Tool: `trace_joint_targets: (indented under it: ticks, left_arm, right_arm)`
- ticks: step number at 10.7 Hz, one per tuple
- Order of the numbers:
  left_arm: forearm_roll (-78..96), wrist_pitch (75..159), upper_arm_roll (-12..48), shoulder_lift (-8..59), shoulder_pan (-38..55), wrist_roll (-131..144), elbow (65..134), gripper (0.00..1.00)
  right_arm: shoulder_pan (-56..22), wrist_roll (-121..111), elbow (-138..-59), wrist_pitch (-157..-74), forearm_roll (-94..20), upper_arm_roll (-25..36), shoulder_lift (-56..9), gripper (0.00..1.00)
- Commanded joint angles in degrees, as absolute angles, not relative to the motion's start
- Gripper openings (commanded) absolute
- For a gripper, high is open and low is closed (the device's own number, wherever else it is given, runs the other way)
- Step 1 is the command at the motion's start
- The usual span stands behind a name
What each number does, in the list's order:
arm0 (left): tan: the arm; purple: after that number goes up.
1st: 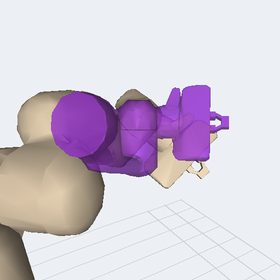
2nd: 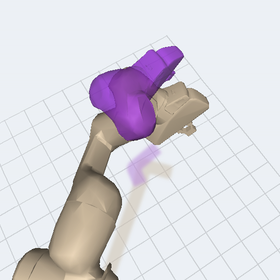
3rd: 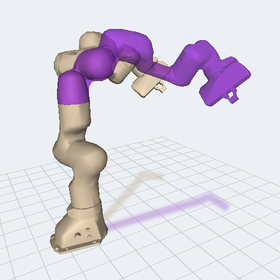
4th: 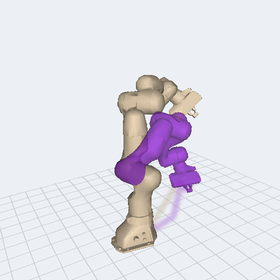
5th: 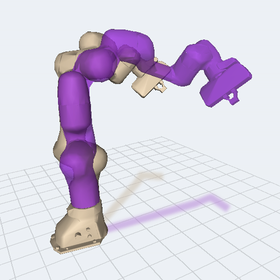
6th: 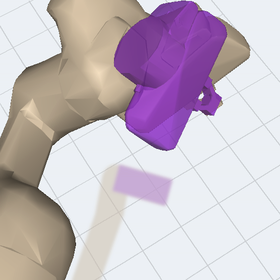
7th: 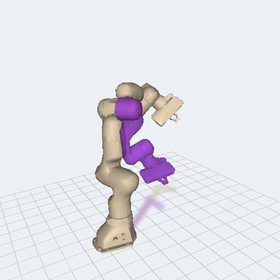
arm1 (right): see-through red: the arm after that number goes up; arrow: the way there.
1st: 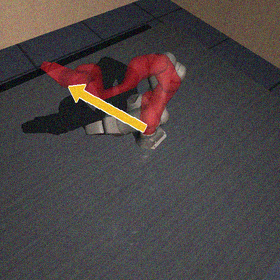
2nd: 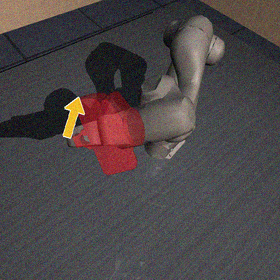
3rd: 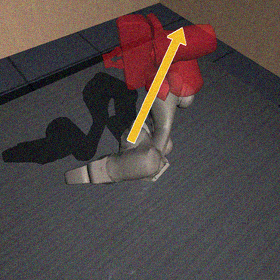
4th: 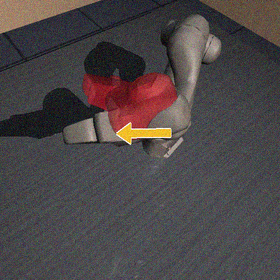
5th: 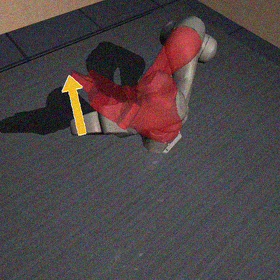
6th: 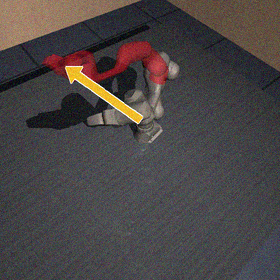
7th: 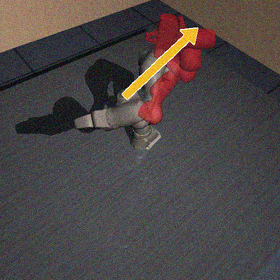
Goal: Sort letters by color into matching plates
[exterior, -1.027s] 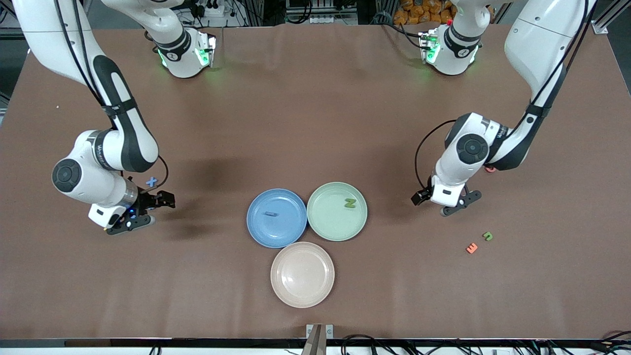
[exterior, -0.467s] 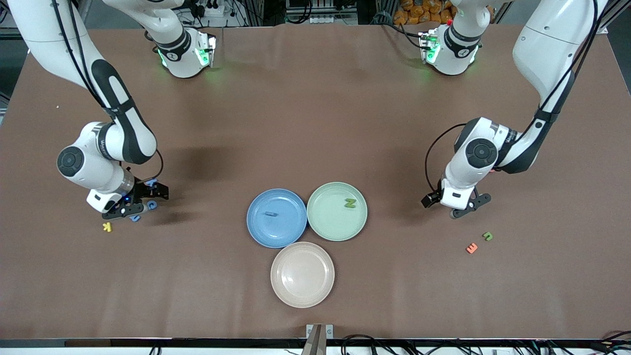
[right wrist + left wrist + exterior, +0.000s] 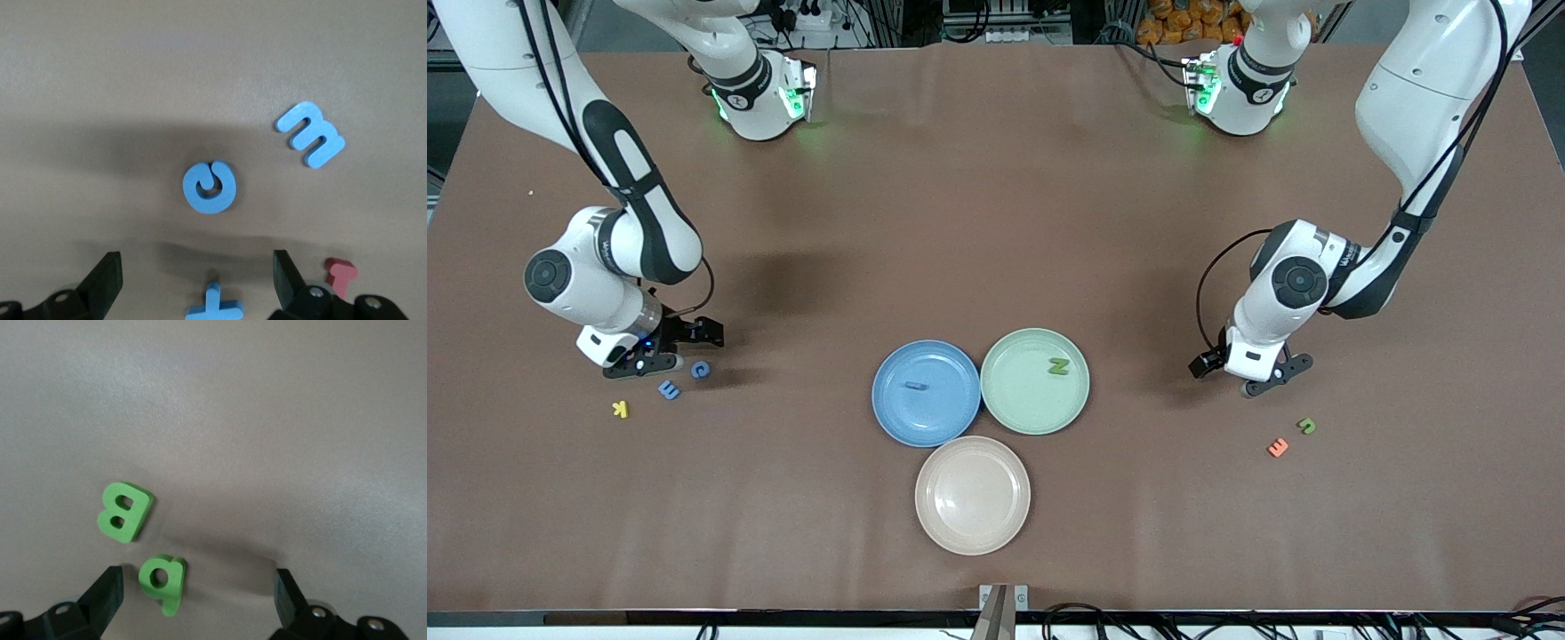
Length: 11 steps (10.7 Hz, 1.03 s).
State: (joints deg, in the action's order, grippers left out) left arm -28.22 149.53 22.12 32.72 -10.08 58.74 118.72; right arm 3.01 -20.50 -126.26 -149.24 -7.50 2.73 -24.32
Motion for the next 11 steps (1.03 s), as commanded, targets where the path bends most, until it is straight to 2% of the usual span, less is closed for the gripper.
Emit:
trace_joint_targets:
  ticks: [1,3,4,5,6,8,11]
  left_arm:
    - [-30.1,150.5,22.3,33.0,-10.5,59.1,118.8,1.0]
    - [-30.1,150.5,22.3,33.0,-10.5,59.0,119.0,1.0]
    - [-30.1,150.4,22.3,32.9,-10.5,59.1,119.0,0.97]
    - [-30.0,150.4,22.3,32.7,-10.5,59.9,119.0,0.24]
    - [-30.1,150.3,22.3,32.5,-10.8,59.2,119.1,0.0]
    - [-30.1,150.3,22.4,32.4,-11.1,59.2,119.1,0.0]
    - [-30.1,150.3,22.4,32.4,-11.1,59.2,119.0,0.0]
  right_arm:
    - [4.0,-20.4,-131.2,-152.2,-6.9,1.9,-22.2,1.0]
    - [3.9,-20.4,-132.8,-152.4,-6.9,1.9,-21.6,1.0]
    - [3.9,-20.3,-133.5,-152.4,-6.9,1.9,-21.0,1.0]
    - [3.9,-20.3,-134.1,-152.4,-6.9,1.9,-20.6,1.0]
    - [4.0,-20.4,-134.5,-152.4,-6.9,1.9,-20.6,1.0]
    - [4.0,-20.7,-134.5,-152.4,-6.9,1.9,-20.5,1.0]
    - [4.2,-21.9,-134.5,-152.6,-6.8,1.9,-20.7,0.75]
